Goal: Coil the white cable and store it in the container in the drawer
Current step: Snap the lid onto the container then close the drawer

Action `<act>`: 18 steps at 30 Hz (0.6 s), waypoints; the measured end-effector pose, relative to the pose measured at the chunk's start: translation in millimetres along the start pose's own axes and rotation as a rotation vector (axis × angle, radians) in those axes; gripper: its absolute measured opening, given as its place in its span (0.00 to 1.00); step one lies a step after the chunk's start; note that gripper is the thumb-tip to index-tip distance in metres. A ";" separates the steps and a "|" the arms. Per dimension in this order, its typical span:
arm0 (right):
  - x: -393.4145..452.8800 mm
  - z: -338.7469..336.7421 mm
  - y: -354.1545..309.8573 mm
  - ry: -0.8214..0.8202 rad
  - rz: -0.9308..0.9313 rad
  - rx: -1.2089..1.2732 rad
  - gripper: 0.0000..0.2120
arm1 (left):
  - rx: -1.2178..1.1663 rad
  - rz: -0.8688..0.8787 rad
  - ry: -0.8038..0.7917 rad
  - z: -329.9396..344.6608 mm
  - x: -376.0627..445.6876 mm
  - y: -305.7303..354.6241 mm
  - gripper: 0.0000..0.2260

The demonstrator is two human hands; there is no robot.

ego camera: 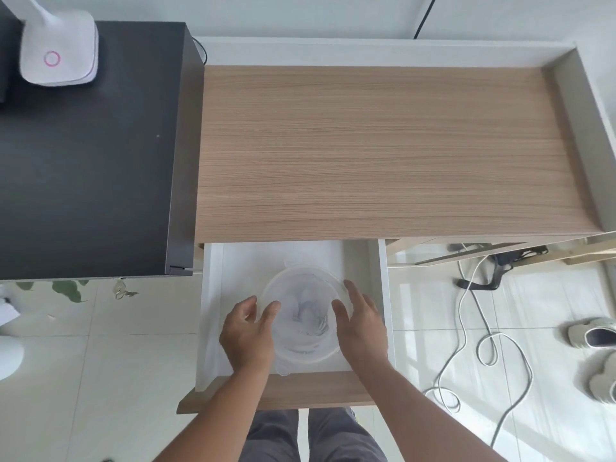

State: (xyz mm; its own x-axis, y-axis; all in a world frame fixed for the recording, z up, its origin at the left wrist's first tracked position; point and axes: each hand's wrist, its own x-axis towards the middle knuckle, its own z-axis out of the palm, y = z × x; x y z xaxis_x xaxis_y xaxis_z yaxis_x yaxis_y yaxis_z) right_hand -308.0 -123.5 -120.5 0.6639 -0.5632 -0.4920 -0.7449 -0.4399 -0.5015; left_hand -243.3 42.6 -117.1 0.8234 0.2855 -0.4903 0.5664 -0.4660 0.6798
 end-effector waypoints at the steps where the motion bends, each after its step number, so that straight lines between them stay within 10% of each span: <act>1: 0.1 0.2 -0.4 -0.010 0.010 -0.001 0.22 | -0.017 -0.026 0.009 -0.3 -1.9 -0.9 0.20; 12: 10.7 5.3 -4.8 -0.023 0.118 0.127 0.18 | 0.077 0.020 -0.048 -4.2 7.3 -2.3 0.16; 18: 22.1 -7.0 0.8 -0.126 0.120 0.106 0.17 | 0.540 0.441 -0.377 -34.8 3.9 -25.7 0.46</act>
State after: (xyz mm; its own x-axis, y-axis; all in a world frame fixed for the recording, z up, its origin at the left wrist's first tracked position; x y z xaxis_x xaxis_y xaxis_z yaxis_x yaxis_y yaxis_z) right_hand -294.4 -141.2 -126.8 0.5788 -0.5123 -0.6344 -0.8124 -0.2949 -0.5030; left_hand -253.5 84.9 -117.5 0.8458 -0.2781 -0.4552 0.0161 -0.8397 0.5428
